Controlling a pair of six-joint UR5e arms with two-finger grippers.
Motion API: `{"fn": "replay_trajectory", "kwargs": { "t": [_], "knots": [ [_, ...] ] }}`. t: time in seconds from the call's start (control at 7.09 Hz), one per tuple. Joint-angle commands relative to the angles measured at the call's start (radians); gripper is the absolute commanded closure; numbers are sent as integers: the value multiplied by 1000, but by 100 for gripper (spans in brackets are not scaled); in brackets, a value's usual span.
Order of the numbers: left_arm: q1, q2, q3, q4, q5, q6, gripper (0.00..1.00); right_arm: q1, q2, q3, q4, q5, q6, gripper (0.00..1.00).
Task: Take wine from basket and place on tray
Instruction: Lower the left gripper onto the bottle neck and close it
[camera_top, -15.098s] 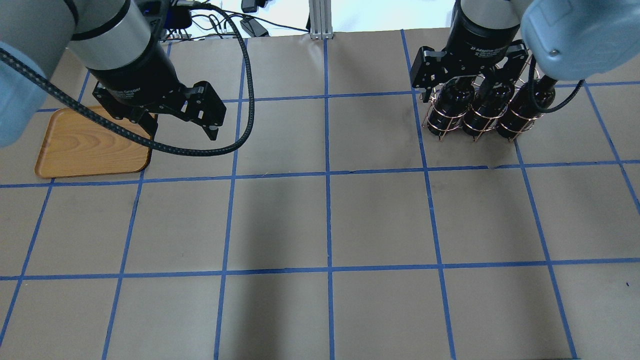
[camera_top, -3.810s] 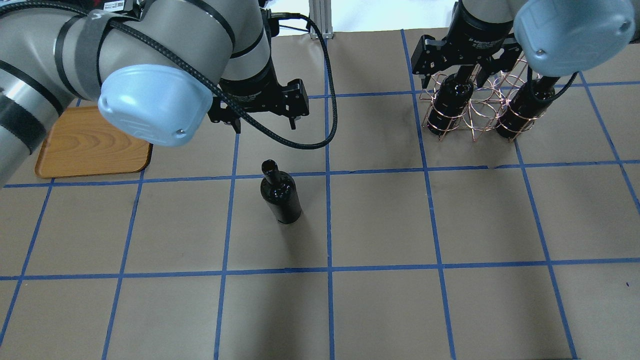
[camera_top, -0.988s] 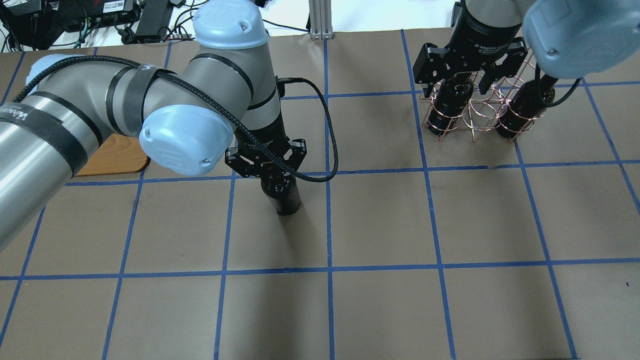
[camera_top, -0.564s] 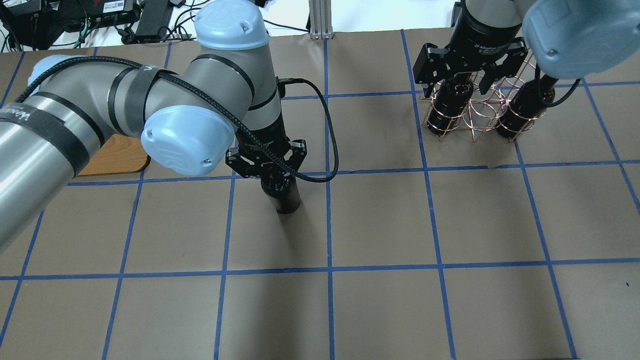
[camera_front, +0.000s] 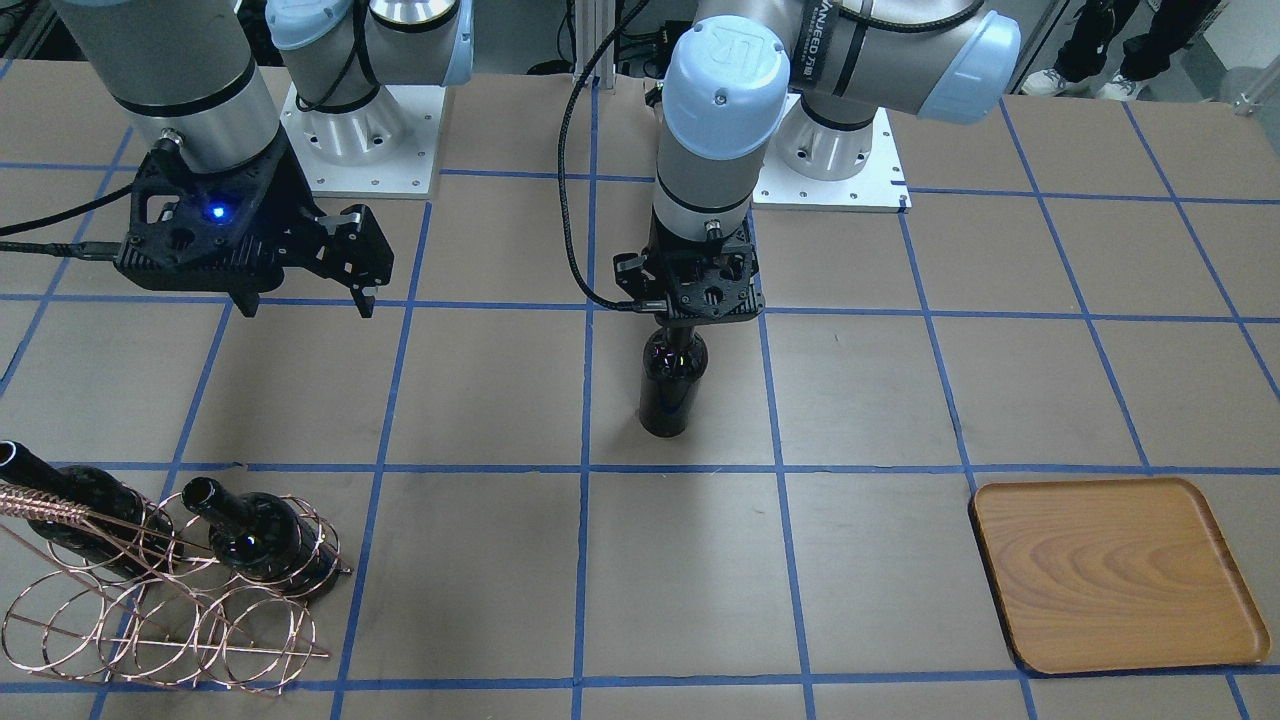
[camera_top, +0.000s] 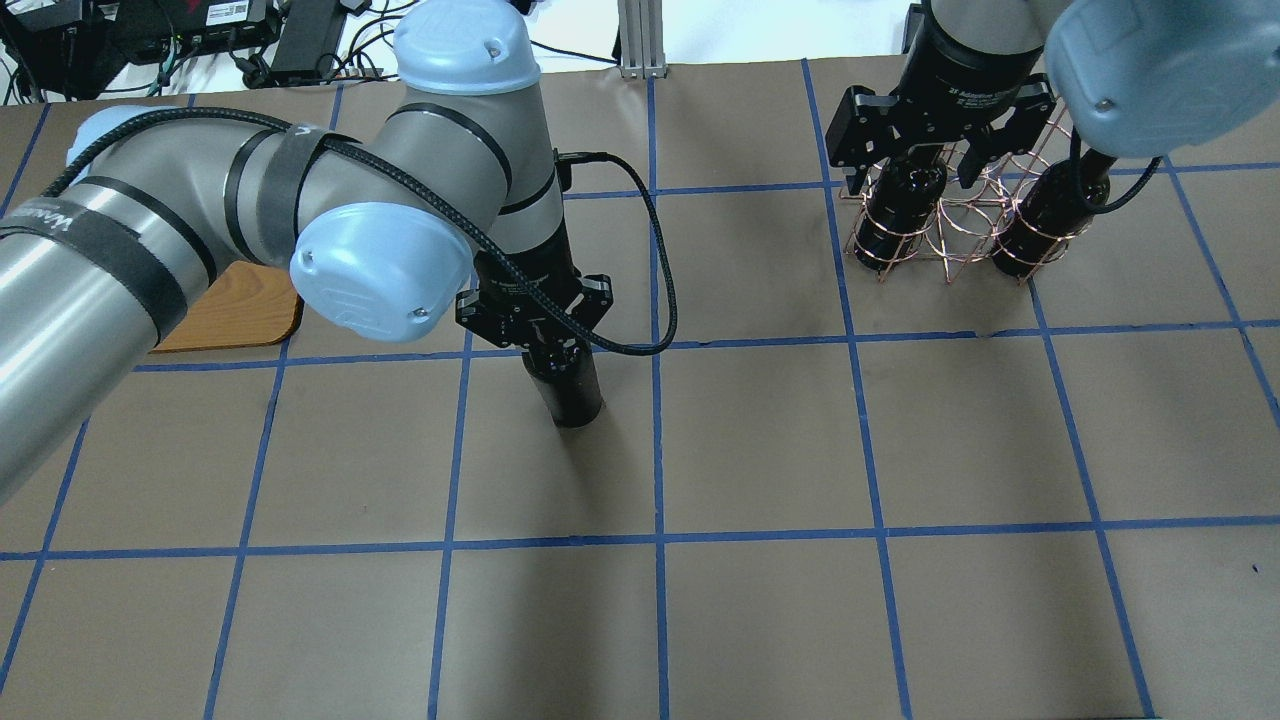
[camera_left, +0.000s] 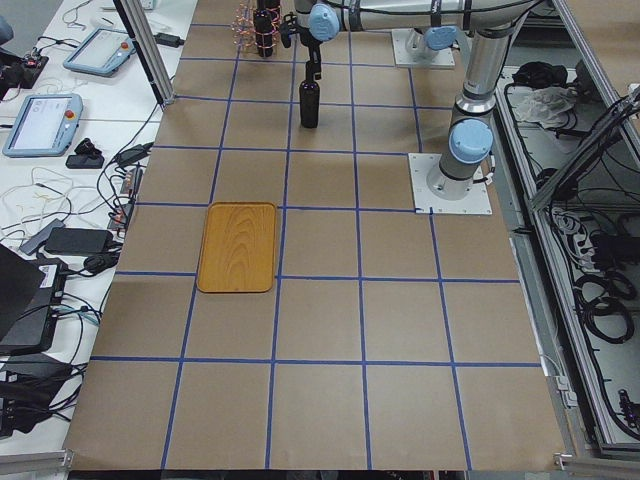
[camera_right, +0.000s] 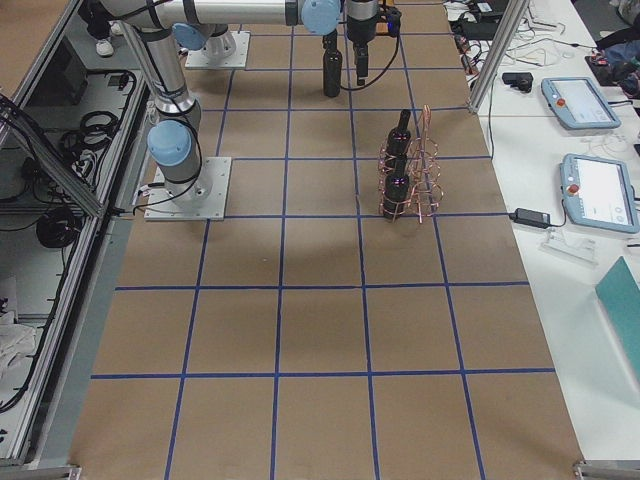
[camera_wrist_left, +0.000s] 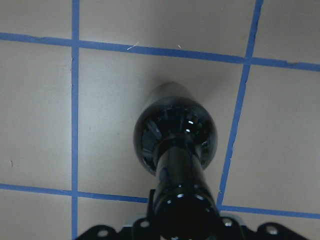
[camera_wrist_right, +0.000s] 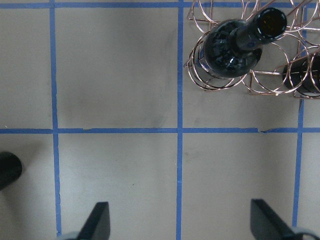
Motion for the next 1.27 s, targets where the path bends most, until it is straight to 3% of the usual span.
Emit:
{"fn": "replay_trajectory", "kwargs": {
  "t": [0.0, 0.14, 0.28, 0.71, 1.13],
  "knots": [
    [1, -2, 0, 11, 1, 3, 41, 0, 0, 0, -4, 4, 1, 0],
    [4, -4, 0, 55, 1, 4, 30, 0, 0, 0, -8, 5, 2, 0],
    [5, 1, 2, 107, 8, 3, 26, 0, 0, 0, -7, 4, 2, 0],
    [25, -11, -9, 111, 9, 32, 27, -2, 2, 0, -11, -8, -2, 0],
    [24, -8, -12, 96, 6, 21, 37, -2, 0, 0, -13, -10, -9, 0]
  ]
}}
